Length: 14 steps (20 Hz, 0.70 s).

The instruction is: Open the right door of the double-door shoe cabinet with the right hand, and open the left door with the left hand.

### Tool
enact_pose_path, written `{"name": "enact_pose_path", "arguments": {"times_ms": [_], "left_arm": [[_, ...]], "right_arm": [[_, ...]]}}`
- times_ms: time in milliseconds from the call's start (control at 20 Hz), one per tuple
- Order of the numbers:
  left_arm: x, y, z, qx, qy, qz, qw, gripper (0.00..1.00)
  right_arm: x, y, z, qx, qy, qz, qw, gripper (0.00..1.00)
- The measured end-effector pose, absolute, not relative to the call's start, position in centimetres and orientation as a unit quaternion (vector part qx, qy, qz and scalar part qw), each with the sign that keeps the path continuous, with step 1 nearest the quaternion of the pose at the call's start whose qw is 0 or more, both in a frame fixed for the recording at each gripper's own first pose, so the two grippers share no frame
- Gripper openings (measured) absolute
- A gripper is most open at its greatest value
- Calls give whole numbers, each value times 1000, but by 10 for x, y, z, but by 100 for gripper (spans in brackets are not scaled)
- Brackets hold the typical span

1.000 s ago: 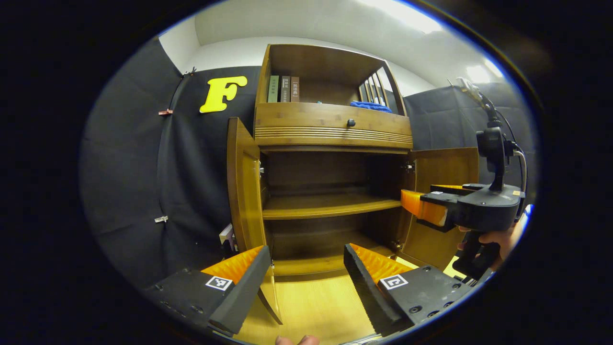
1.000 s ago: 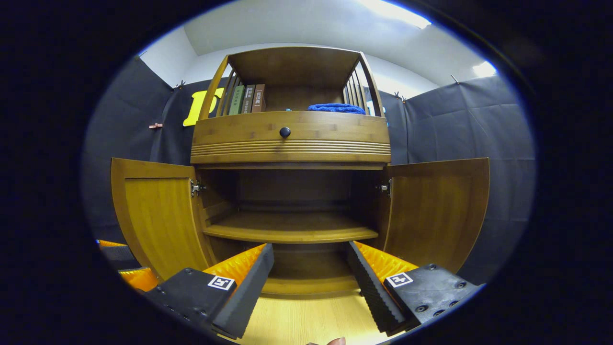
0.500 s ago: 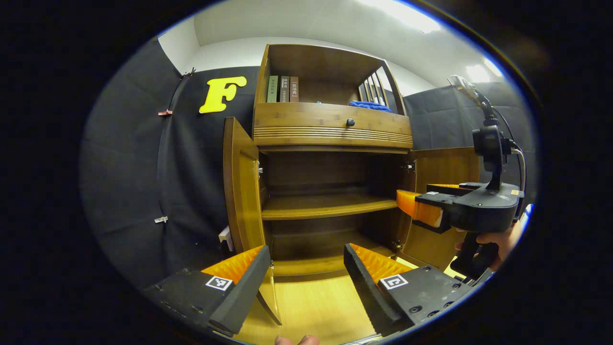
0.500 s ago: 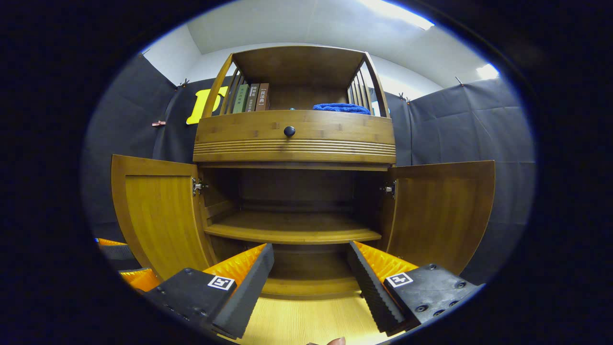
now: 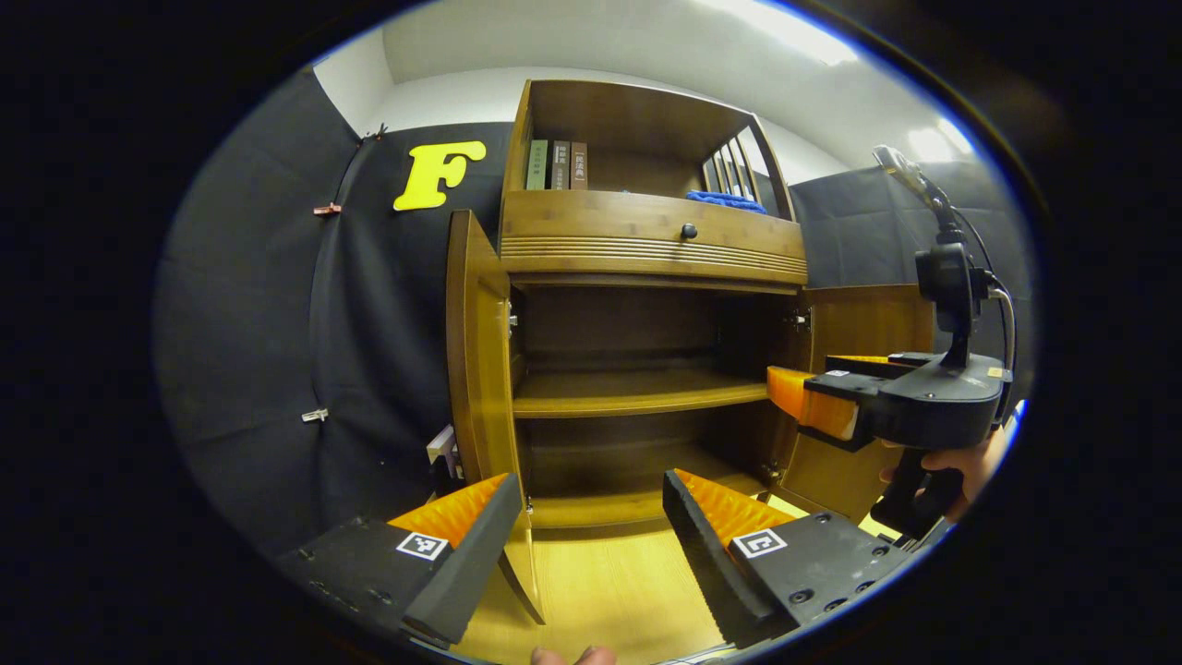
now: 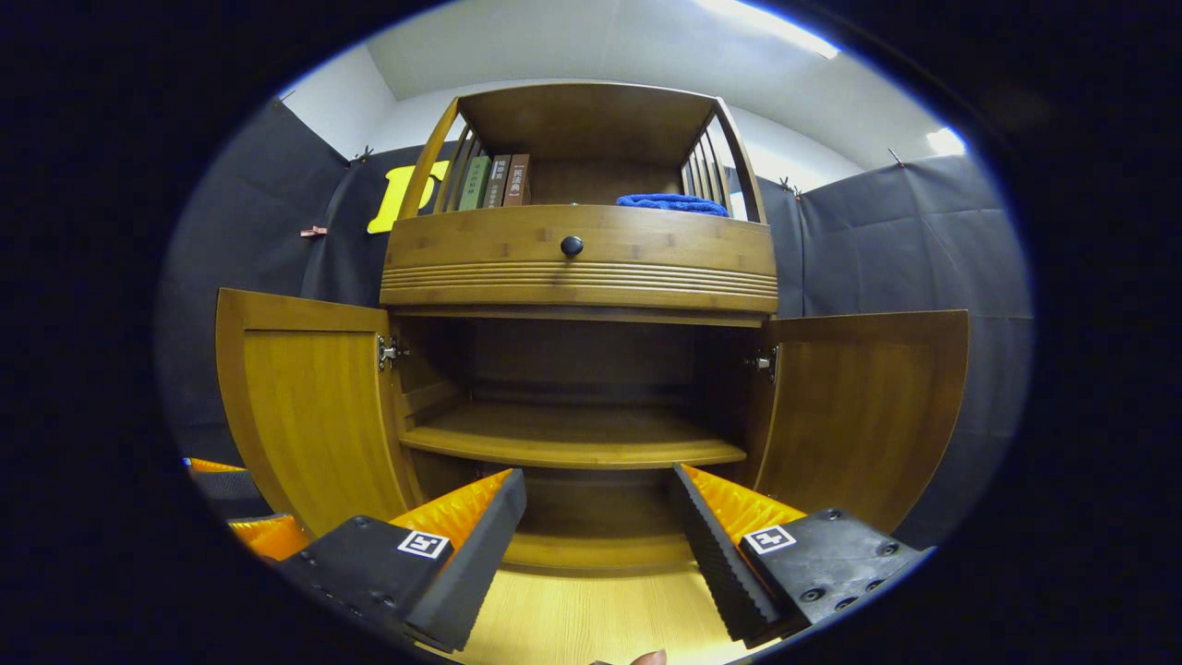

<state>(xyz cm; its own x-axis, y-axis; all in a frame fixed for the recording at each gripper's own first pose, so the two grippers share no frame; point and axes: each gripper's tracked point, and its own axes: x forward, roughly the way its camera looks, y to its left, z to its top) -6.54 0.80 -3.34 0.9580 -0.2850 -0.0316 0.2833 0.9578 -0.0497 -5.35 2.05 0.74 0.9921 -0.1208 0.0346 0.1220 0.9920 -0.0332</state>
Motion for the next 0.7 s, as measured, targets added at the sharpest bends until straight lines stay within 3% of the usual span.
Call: {"name": "enact_pose_path", "arguments": {"times_ms": [100,550,600,700], "left_arm": [[-65,8,-34,-23,20,-144,989,96],[-59,9,-37,-24,21,-147,989,96],[-58,9,-38,-26,22,-148,988,96],[-58,8,-38,-28,23,-147,988,96]], "right_arm": [[-54,22,6,-18,-16,-61,998,96],[-61,26,-4,-15,-15,-62,998,96],[-62,26,-5,-16,-16,-63,998,100],[-61,27,-7,-22,-15,-60,998,96]]}}
